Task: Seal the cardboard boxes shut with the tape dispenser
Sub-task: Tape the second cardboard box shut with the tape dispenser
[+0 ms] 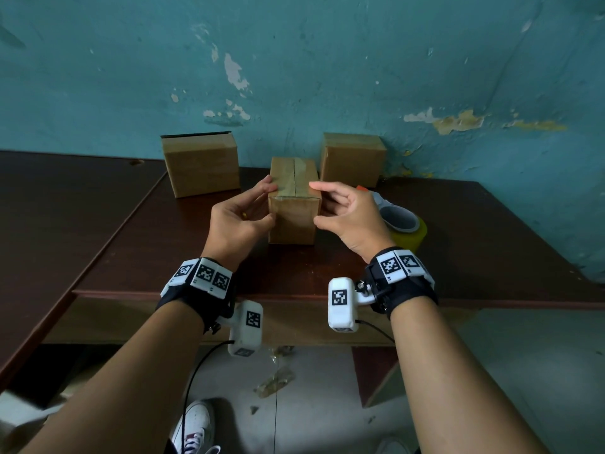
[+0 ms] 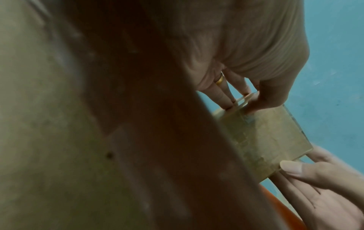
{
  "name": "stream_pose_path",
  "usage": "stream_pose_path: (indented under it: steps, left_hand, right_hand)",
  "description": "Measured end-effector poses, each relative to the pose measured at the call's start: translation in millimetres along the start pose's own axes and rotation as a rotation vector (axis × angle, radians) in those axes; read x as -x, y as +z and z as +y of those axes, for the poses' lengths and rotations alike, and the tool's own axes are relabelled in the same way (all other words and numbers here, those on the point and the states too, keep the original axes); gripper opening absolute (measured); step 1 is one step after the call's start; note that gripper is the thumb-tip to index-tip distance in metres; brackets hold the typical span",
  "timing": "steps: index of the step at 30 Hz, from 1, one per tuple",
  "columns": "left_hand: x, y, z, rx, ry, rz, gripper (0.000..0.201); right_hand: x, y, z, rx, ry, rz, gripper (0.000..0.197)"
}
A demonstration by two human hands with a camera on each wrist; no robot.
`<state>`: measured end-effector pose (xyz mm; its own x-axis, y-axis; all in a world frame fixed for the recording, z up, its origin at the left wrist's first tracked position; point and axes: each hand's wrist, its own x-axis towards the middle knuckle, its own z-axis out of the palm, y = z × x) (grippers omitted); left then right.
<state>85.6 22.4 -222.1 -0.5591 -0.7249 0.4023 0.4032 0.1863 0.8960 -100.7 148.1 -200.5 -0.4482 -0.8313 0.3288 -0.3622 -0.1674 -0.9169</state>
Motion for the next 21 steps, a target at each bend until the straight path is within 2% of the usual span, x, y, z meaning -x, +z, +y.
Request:
stream_pose_path:
  steps: [7, 14, 21]
  left_hand:
    - [1, -1, -2, -0.024, 0.005, -0.013, 0.062]
    - [1, 1, 4, -0.001, -0.001, 0.016, 0.043]
    - [0, 0, 0, -0.003, -0.016, 0.009, 0.049]
  right_hand:
    - [0, 2, 4, 0.022, -0.001, -0.002, 0.067]
    - [3, 3, -8, 0.071, 0.013, 0.057, 0.045]
    - [1, 3, -4, 0.06, 0.033, 0.038, 0.052]
